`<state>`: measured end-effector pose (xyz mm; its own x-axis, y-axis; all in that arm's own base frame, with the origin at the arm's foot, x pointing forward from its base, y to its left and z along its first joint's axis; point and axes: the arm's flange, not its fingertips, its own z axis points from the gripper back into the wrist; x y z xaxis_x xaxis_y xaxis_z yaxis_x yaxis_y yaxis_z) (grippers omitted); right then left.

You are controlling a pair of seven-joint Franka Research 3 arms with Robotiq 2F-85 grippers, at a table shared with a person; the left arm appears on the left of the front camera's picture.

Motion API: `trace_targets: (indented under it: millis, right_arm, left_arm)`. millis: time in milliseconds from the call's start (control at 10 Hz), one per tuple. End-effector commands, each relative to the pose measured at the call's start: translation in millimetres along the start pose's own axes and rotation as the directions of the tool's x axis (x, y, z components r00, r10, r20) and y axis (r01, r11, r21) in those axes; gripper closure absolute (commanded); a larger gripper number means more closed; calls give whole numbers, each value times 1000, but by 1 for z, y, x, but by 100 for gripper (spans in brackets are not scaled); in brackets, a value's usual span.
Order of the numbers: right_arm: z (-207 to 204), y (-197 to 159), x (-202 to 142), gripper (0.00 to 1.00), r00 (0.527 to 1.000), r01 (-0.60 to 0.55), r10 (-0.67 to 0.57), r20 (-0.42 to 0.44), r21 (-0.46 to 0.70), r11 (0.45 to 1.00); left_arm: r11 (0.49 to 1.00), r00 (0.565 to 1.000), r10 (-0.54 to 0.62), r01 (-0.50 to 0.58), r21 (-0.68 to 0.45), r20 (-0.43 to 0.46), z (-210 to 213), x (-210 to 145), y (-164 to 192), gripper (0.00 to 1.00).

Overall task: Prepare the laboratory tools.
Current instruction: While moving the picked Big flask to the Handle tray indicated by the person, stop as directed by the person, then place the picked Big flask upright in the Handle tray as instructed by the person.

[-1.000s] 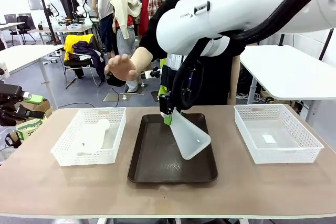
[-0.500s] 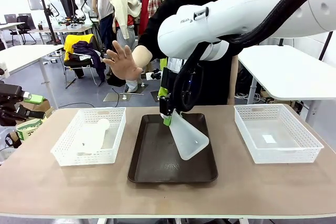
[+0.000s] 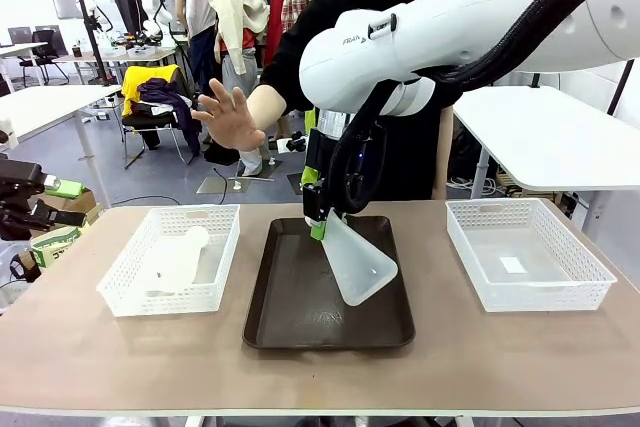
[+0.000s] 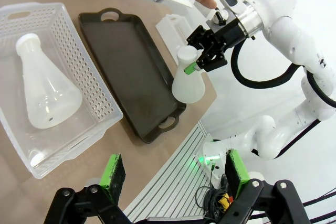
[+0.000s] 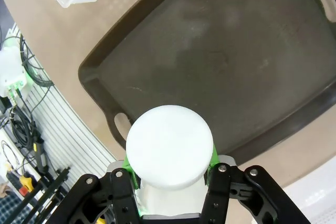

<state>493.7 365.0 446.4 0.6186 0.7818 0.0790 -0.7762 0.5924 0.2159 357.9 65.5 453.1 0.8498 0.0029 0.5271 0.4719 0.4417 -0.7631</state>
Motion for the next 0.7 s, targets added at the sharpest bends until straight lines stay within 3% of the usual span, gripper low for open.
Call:
trace_targets:
  millis: [0, 600]
  right_arm:
    - [0, 1, -1, 100, 1000, -2, 2, -3, 1, 1000]
    - [0, 1, -1, 100, 1000, -2, 2, -3, 1, 1000]
  left_arm:
    - [1000, 1000, -17, 18, -19, 20, 0, 1, 1, 0]
    - [1000, 1000, -17, 18, -19, 20, 0, 1, 1, 0]
